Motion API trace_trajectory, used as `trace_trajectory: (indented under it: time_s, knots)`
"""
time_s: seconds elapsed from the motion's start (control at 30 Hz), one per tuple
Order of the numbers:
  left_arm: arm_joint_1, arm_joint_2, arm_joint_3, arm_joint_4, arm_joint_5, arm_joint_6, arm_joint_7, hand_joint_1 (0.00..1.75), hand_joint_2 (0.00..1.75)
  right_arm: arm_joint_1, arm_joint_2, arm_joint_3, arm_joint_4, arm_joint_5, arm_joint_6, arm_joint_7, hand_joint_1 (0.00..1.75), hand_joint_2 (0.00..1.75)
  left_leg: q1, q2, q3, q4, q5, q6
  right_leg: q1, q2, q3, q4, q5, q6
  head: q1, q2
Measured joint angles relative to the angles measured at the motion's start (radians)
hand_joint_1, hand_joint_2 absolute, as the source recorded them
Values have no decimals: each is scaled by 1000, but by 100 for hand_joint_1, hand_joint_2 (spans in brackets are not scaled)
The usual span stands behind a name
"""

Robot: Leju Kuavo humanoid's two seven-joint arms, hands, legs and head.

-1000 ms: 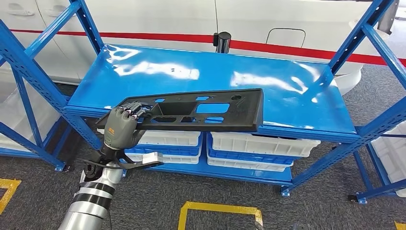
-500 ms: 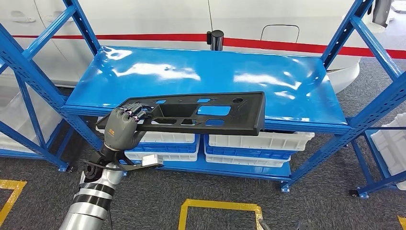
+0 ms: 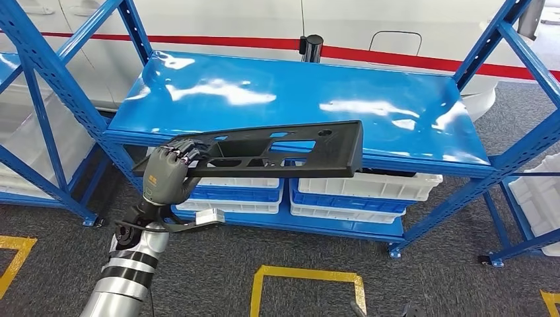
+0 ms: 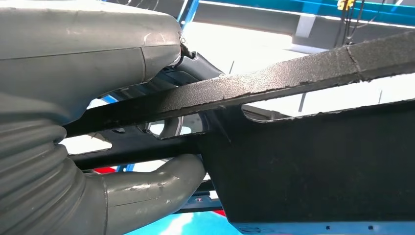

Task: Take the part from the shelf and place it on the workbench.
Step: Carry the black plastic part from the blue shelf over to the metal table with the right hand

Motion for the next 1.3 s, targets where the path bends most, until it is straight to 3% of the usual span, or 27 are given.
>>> trace_trajectory:
  time_s: [0.03, 0.1, 0.17, 0.23, 0.3, 0.33, 0.4, 0.47, 0.5, 0.53, 0.6, 0.67, 0.77, 0.87, 1.3]
  knots:
    - [0, 0, 0, 1, 0, 0, 1, 175, 175, 0, 0, 0, 0, 0, 0, 0, 0, 175, -1, 0, -5, 0, 5, -2, 1, 0, 36, -50, 13, 5, 0, 0]
    - [-1, 0, 0, 1, -1, 0, 2, 175, 175, -2, 0, 0, 0, -1, 0, 0, 0, 175, -4, 0, -10, 0, 13, -8, 7, 0, 135, -204, 49, 7, 0, 0]
    - [-2, 0, 0, 1, -2, 0, 3, 175, 175, -4, -1, 0, 0, -1, 0, 0, 0, 175, -6, 1, -14, 1, 20, -19, 14, 0, 187, -289, 70, -2, -2, 0]
    - [-3, 0, 0, 1, -5, 0, 6, 175, 175, -3, 0, 0, 0, -2, 1, 0, 0, 175, -6, 2, -16, -2, 30, -32, 17, 0, 186, -295, 81, -13, -3, 0]
    - [-3, 0, 0, 1, -8, 0, 10, 175, 175, -2, 1, 0, 0, -3, 1, 0, 0, 175, -3, 3, -25, 11, 16, -43, 8, -1, 183, -300, 94, -26, -4, 0]
    - [-3, 0, 0, 1, -9, 0, 12, 175, 175, -1, 2, 0, 0, -3, 1, 0, 0, 175, -1, 4, -36, 40, -10, -48, 3, -2, 181, -304, 102, -32, -5, 0]
    - [-3, 0, 0, 3, -9, 0, 16, 175, 175, -1, 2, 0, 0, -3, 1, 0, 0, 175, 2, 5, -78, 154, -91, -58, 0, -4, 170, -305, 112, -41, -6, 0]
    - [-1, 0, 0, 7, -9, 0, 17, 175, 175, 0, 3, 0, 0, -3, 1, 0, 0, 175, 5, 6, -109, 255, -141, -66, 1, -5, 156, -304, 121, -41, -6, 0]
    - [-1, 0, 0, 9, -9, 0, 18, 175, 175, 2, 3, 0, 0, -3, 1, 0, 0, 175, 7, 6, -102, 261, -140, -69, 0, -5, 149, -303, 125, -39, -7, 0]
    - [-1, 0, 0, 10, -10, 0, 18, 175, 175, 3, 4, 0, 0, -3, 1, 0, 0, 175, 9, 7, -73, 227, -121, -71, -1, -4, 144, -301, 129, -37, -7, 0]
    - [-2, 0, 0, 11, -10, 0, 18, 175, 175, 5, 5, 0, 0, -3, 3, 0, 0, 175, 14, 6, 11, 102, -80, -75, -3, -4, 133, -292, 134, -30, -7, 0]
    - [-4, 0, -1, 12, -9, 0, 20, 175, 175, 4, 5, 0, 0, -3, 5, 0, 0, 175, 11, 1, 52, 26, -63, -69, 1, -3, 122, -282, 139, -21, -6, 0]
    - [-4, 0, -3, 15, -9, 0, 24, 175, 175, 6, 5, 0, 0, -3, 7, 0, 0, 175, 4, -2, 39, 19, -49, -40, 3, -3, 110, -286, 153, 1, -6, 0]
    - [-5, 0, -4, 15, -9, 0, 25, 175, 175, 7, 4, 0, 0, -3, 7, 0, 0, 175, 6, 1, 31, 12, -34, -18, -1, -2, 96, -278, 147, 9, -6, 0]
    - [-5, 0, -4, 15, -9, 0, 25, 175, 175, 7, 4, 0, 0, -3, 7, 0, 0, 175, 6, 2, 31, 12, -34, -18, -1, -2, 94, -276, 146, 9, -6, 0]
